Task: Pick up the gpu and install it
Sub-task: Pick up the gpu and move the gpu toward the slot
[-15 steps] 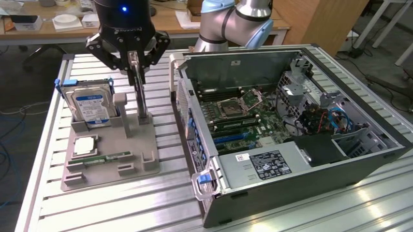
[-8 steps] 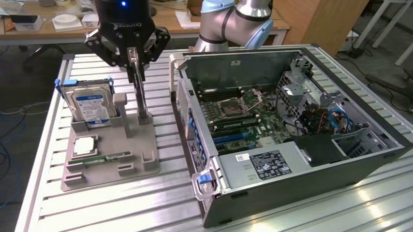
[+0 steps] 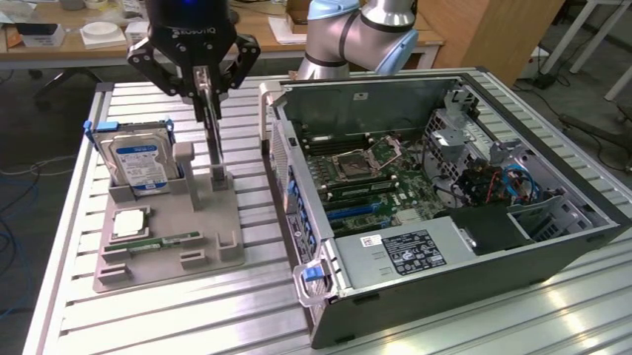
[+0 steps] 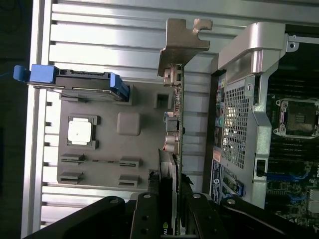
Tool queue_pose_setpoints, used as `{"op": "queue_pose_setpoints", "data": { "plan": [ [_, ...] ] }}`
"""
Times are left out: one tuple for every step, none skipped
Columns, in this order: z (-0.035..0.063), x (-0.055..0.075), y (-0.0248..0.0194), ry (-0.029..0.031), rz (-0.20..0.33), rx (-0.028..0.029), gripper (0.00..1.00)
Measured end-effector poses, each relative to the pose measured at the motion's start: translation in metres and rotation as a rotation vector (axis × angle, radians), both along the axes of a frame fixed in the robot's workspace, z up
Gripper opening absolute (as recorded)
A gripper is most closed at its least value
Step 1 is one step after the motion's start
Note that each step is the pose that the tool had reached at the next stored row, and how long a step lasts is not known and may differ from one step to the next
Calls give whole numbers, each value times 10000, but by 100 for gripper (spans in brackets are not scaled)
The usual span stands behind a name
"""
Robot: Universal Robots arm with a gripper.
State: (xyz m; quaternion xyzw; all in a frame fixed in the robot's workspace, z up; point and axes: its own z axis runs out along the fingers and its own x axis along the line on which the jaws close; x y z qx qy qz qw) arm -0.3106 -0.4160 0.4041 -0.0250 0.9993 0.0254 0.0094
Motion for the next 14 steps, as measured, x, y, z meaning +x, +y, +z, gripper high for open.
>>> {"op": "queue_pose_setpoints", "data": {
  "plan": [
    [9, 0, 0, 1, -1, 11, 26],
    [16, 0, 0, 1, 0, 24, 26],
    [21, 0, 0, 1, -3, 40, 26],
    [26, 0, 0, 1, -8, 61, 26],
    [30, 0, 0, 2, -21, 81, 26],
    [31, 0, 0, 1, -45, 108, 26],
    [32, 0, 0, 1, -79, 132, 26],
    [34, 0, 1, 2, -117, 145, 26],
    [35, 0, 1, 1, -154, 156, 26],
    [36, 0, 0, 0, -180, 163, 26],
    [39, -1, 0, 0, -191, 164, 26],
    [44, 0, 0, -1, -195, 164, 26],
    [49, 0, 0, -1, -199, 165, 26],
    [55, 0, 0, -1, -203, 164, 26]
  ]
}}
